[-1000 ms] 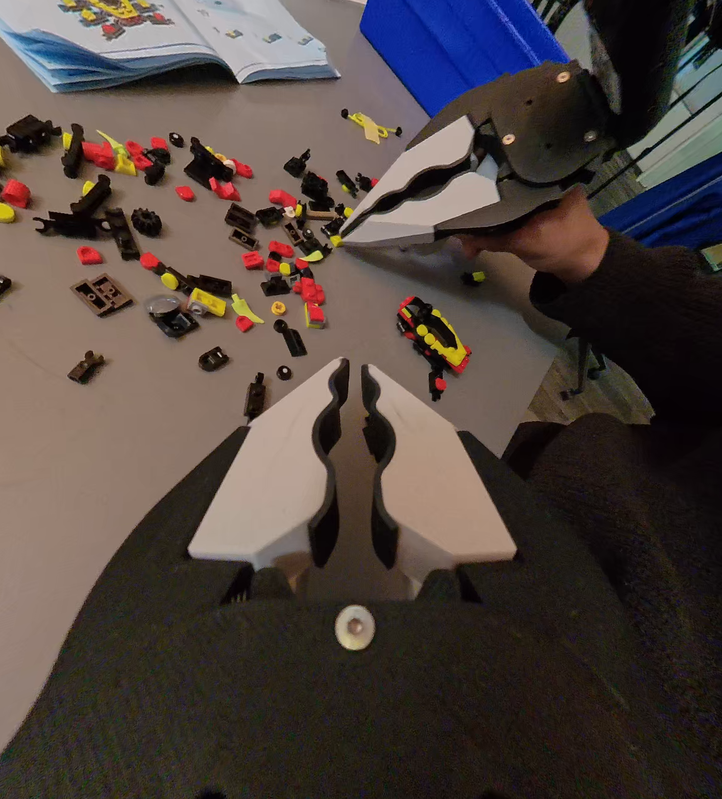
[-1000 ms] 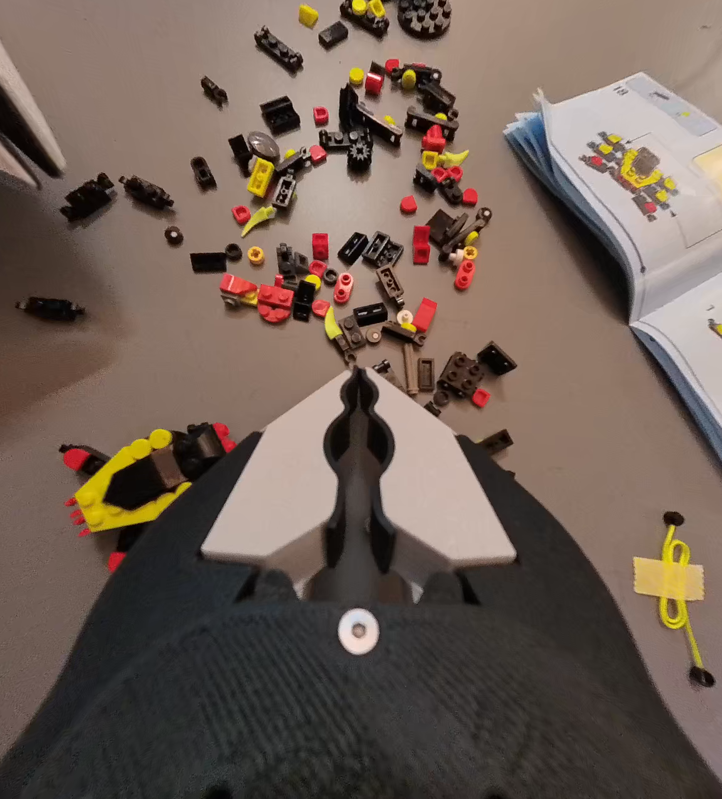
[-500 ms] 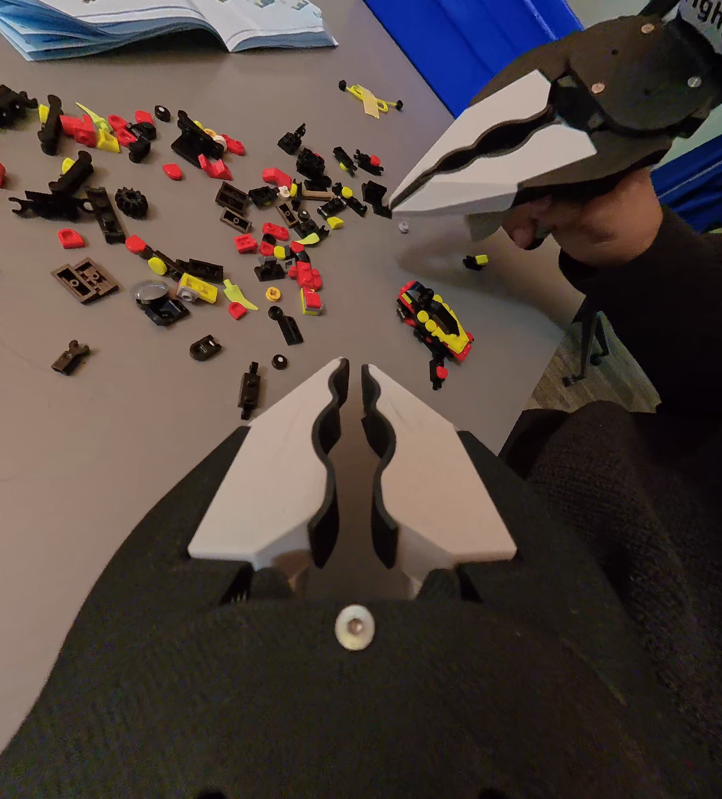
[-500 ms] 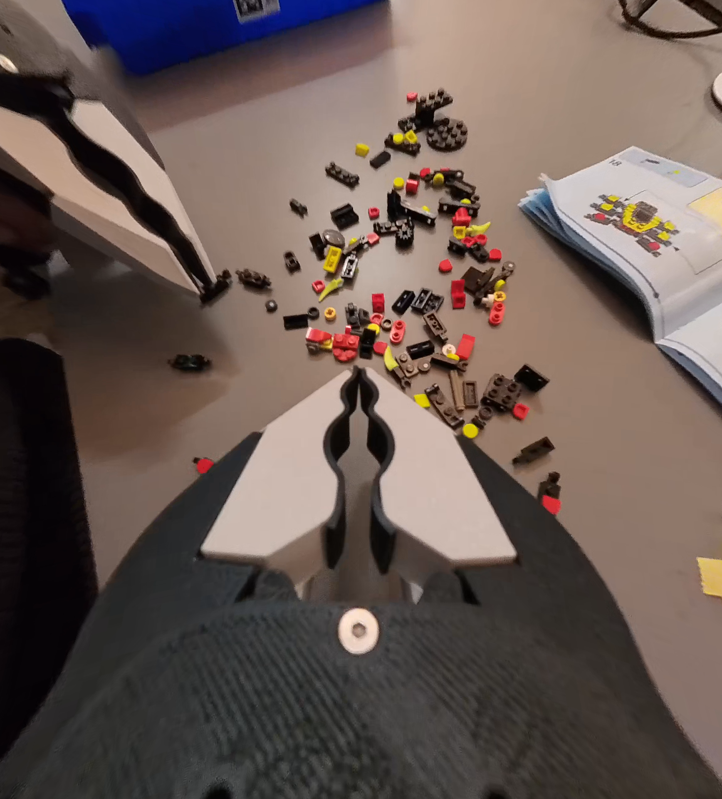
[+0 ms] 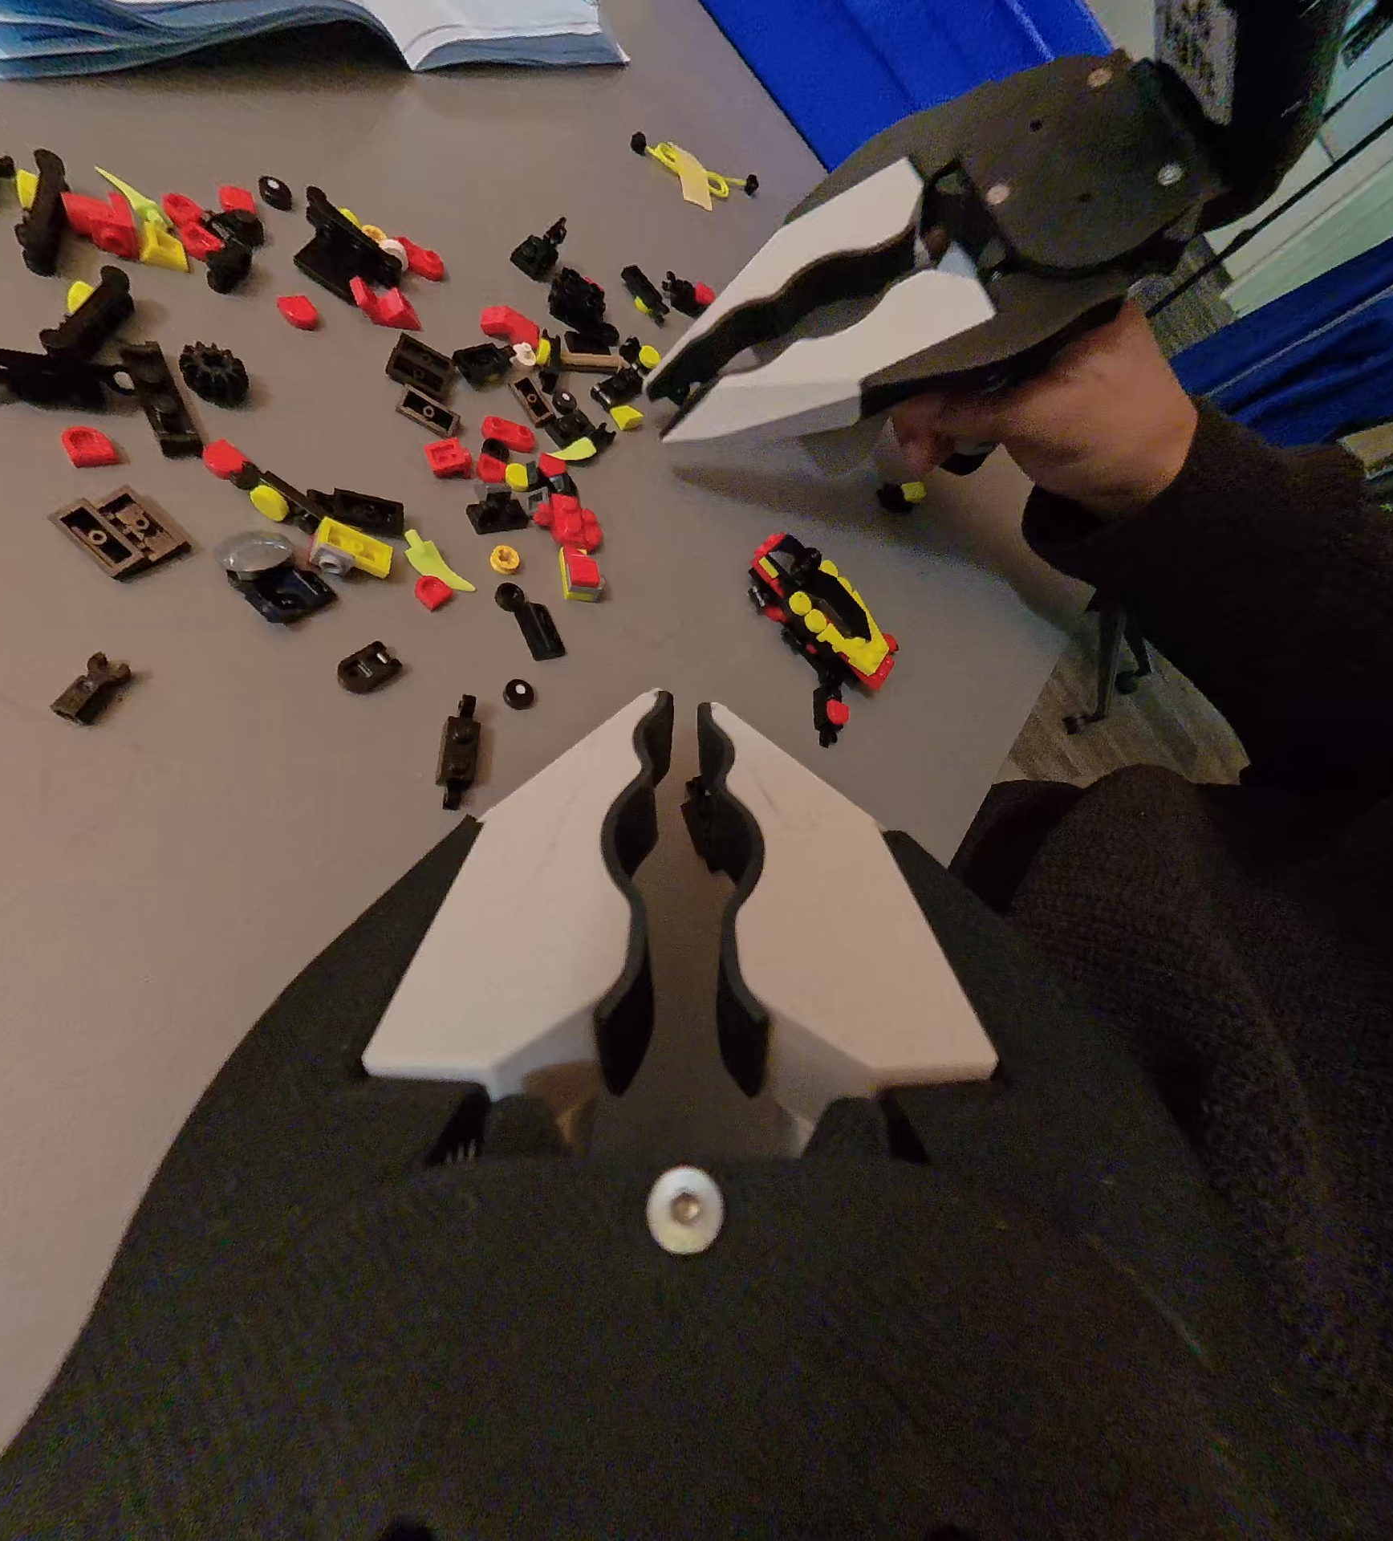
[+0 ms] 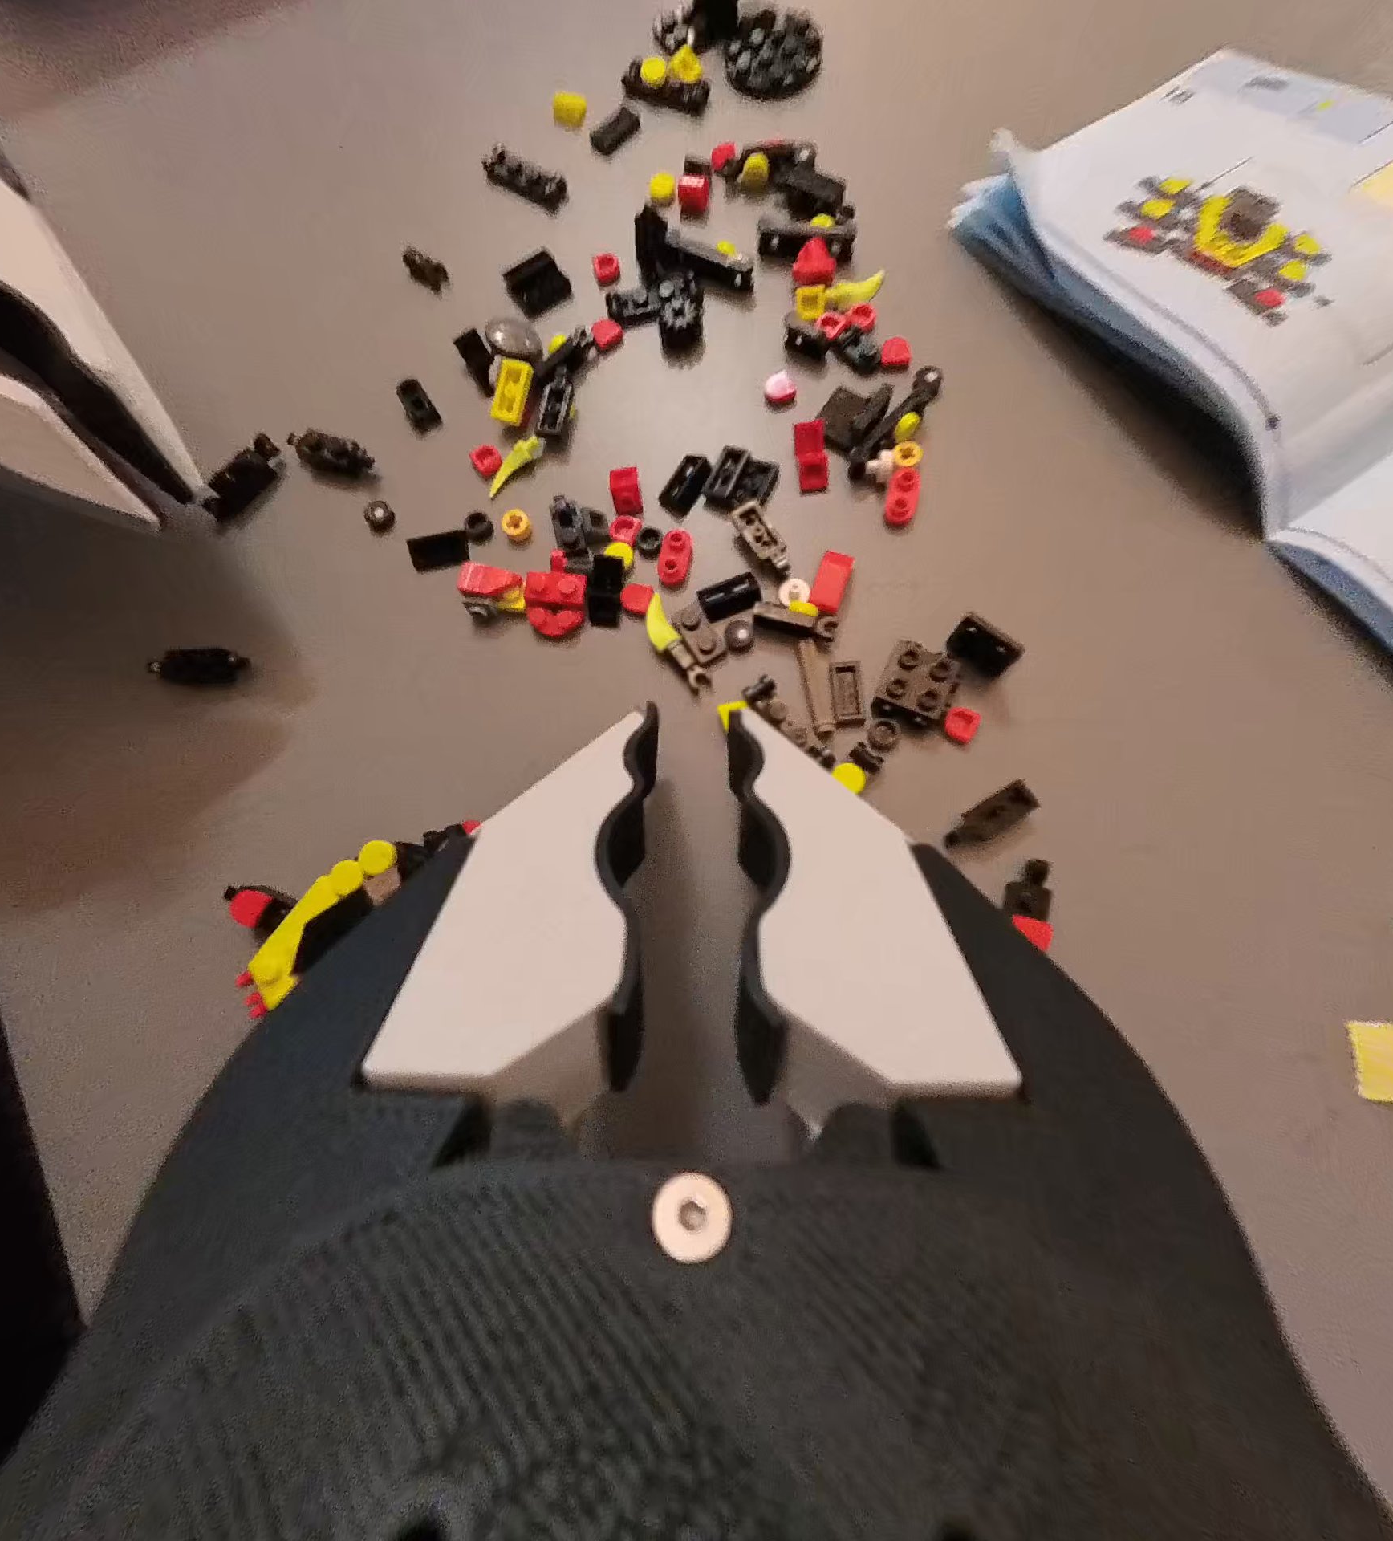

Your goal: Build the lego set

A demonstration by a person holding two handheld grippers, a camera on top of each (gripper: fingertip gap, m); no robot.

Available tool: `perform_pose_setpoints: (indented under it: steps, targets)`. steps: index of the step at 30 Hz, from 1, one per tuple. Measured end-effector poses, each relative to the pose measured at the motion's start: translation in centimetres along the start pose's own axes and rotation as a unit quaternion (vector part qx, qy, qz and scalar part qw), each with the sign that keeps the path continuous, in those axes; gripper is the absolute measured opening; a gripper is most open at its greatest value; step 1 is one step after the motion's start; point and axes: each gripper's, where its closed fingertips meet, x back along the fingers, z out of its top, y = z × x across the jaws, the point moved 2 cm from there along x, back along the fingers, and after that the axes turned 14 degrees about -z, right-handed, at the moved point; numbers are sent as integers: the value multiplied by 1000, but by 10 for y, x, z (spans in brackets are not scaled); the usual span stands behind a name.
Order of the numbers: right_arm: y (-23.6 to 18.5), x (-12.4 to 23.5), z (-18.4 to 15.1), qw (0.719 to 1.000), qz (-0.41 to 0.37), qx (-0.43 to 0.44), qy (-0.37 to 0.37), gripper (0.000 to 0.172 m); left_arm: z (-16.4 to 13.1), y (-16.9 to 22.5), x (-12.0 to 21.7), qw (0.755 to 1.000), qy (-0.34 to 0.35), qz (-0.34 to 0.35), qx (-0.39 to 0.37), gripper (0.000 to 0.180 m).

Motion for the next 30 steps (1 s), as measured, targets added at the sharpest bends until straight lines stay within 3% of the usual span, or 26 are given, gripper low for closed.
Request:
perform_pose_setpoints:
  steps: [1, 4, 10, 16, 30]
  targets:
    - [-1, -4, -2, 1000, -2, 3, -9, 15, 0, 0, 0, 1000, 1, 0, 0, 4]
    - [0, -9, -4, 1000, -10, 2, -17, 16, 0, 0, 0, 1000, 2, -3, 2, 4]
    - [-19, -1, -4, 998, 58, -15, -17, 14, 0, 0, 0, 1000, 2, -5, 4, 4]
    - [-7, 1, 5, 999, 33, -7, 11, 15, 0, 0, -1, 1000, 1, -6, 7, 4]
    - [-12, -9, -2, 999, 27, 28, -5, 6, -1, 3, -2, 1000, -4, -11, 5, 4]
